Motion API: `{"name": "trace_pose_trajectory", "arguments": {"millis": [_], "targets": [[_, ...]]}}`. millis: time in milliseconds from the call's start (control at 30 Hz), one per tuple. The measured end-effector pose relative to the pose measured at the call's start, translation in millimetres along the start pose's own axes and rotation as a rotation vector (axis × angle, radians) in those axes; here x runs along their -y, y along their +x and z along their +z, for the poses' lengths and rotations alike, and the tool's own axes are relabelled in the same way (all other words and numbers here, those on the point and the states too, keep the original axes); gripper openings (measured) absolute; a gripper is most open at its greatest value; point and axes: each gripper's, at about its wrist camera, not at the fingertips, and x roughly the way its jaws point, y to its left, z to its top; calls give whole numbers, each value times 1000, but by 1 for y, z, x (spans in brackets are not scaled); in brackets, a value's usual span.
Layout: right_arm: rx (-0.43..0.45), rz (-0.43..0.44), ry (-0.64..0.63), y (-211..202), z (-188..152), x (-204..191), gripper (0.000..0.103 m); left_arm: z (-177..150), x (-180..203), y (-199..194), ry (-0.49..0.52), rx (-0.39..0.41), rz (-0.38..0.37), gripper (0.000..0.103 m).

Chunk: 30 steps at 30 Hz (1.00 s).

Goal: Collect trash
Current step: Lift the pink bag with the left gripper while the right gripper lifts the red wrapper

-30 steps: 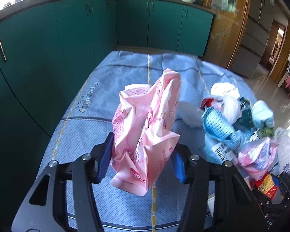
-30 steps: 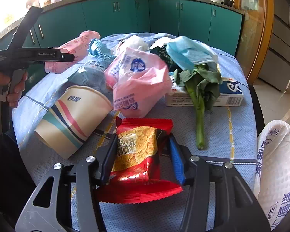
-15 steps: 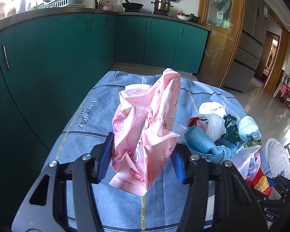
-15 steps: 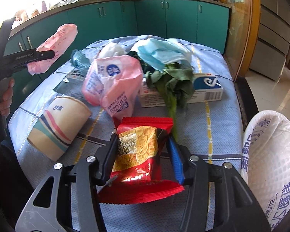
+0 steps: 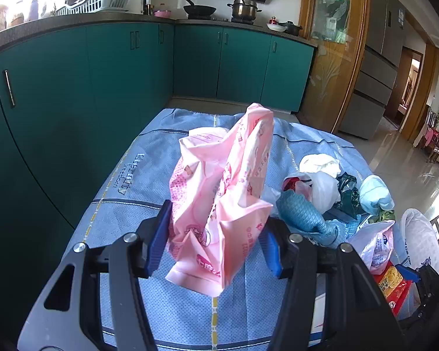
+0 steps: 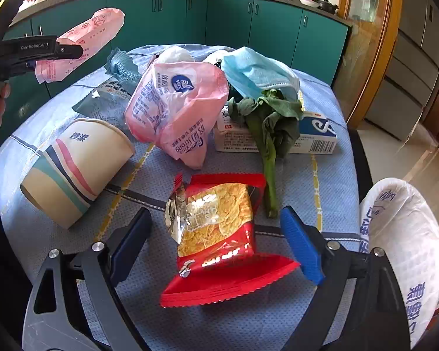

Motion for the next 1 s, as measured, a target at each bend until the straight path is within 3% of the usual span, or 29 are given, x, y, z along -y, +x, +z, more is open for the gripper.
{"name": "trace_pose_trajectory", "arguments": {"millis": [200,600,700,900,933,1000], "targets": [[5,31,20,-1,-1,5,61,-2,2,-2,12,7,1,56],[67,68,69,-19,9,21,44,2,14,-22,12,60,-31,56],[77,93,84,-24,9,25,44,1,23,-27,49,88,-13,57],[50,113,111,-21,2,31,45,-5,29,-19,63,68,-12,58],[49,112,113,-20,2,32,47,-5,29,-19,62,65,-11,58],[51,98,116,-20,2,33,64,-4,29,-18,59,61,-12,59]]}}
